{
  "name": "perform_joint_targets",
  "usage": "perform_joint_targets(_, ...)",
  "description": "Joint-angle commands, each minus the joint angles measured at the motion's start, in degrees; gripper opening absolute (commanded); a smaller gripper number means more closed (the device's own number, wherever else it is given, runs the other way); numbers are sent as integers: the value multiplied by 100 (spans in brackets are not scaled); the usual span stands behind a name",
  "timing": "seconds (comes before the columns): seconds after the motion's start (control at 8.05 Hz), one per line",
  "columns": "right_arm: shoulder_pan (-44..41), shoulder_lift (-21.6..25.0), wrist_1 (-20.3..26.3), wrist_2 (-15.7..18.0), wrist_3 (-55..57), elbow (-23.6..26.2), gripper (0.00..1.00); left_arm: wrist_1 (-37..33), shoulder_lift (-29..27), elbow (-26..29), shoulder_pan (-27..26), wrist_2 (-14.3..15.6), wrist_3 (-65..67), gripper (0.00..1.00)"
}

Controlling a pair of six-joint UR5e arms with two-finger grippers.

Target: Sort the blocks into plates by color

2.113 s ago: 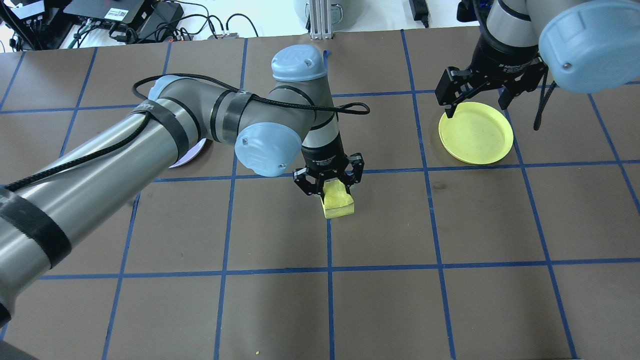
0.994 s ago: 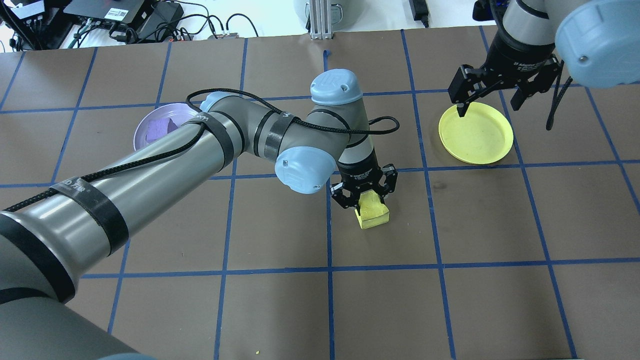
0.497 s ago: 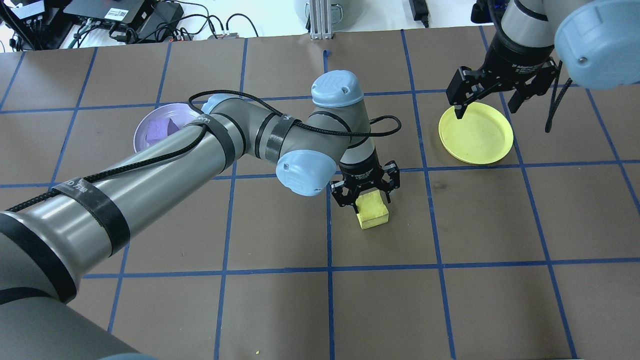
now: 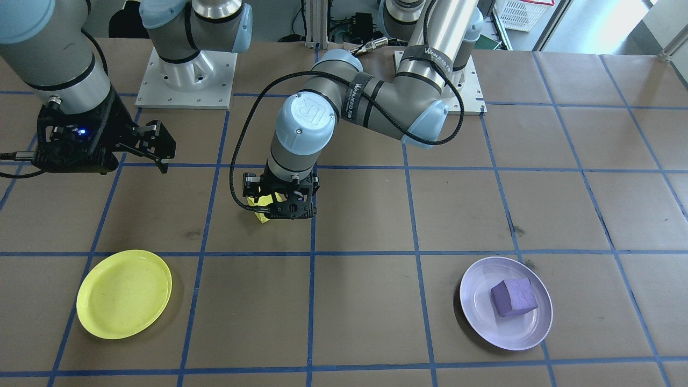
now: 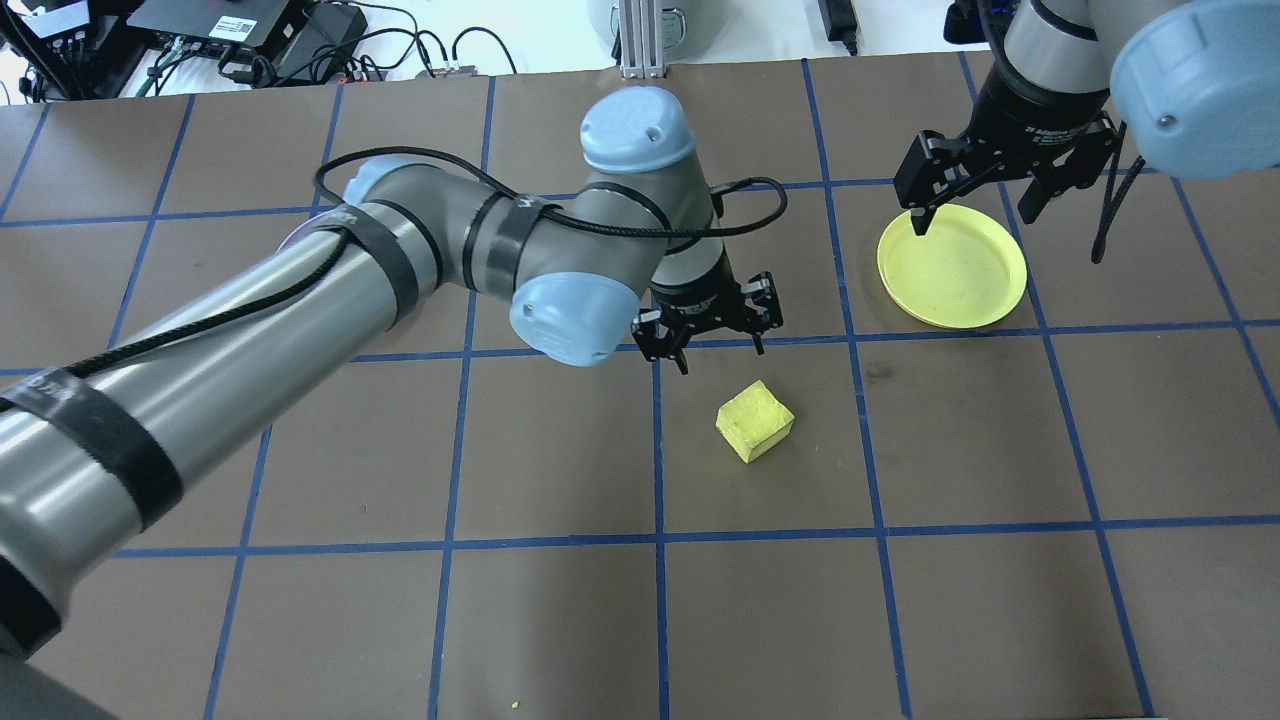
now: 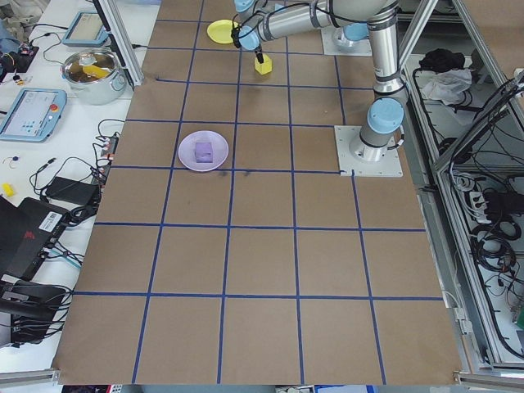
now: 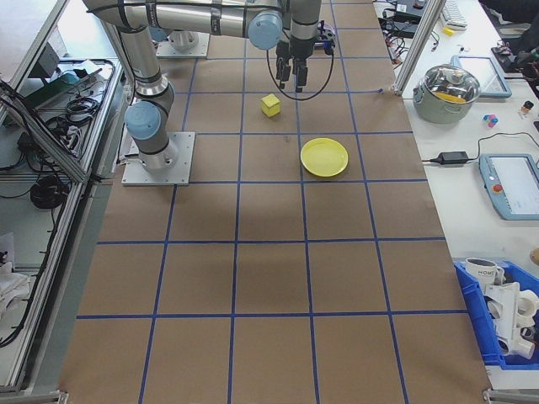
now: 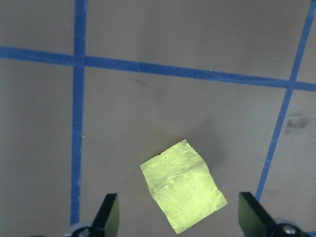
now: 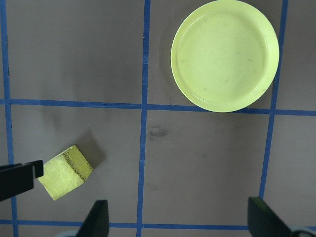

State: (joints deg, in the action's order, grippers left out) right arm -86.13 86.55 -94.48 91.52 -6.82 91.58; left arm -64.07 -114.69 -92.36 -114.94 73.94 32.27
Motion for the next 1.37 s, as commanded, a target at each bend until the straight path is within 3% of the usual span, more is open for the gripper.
perform_joint_targets(0.0,-17,46,-36,24,-109,-9,100,-613,691,7,890,33,-1418,86)
perform_joint_targets(0.25,-61,11,-36,-90,-701,0,100,-1272,1044,25,1874,59,-2352,90)
perform_joint_targets(0.5,-315,11,-45,-371,-1470,131,100,-1467,1150,34,2816,207,-3356,96)
perform_joint_targets(0.62,-690,-15,-62,-363,-1489,297,100,-1703,1246,34,2993,643,-3846,95)
perform_joint_targets(0.75,-1094,-155,-106,-372,-1489,482,100,-1958,1352,112,3012,1309,-4033,94)
perform_joint_targets(0.87,-1342,-382,-376,-372,-1472,649,100,-2596,1457,452,3004,1577,-4027,95)
perform_joint_targets(1.12,-1537,-726,-615,-511,-1480,878,100,-3713,1554,1287,2934,1553,-3660,95)
perform_joint_targets(1.24,-1581,-754,-642,-739,-1489,1036,100,-3884,1651,1421,2846,1527,-3222,98)
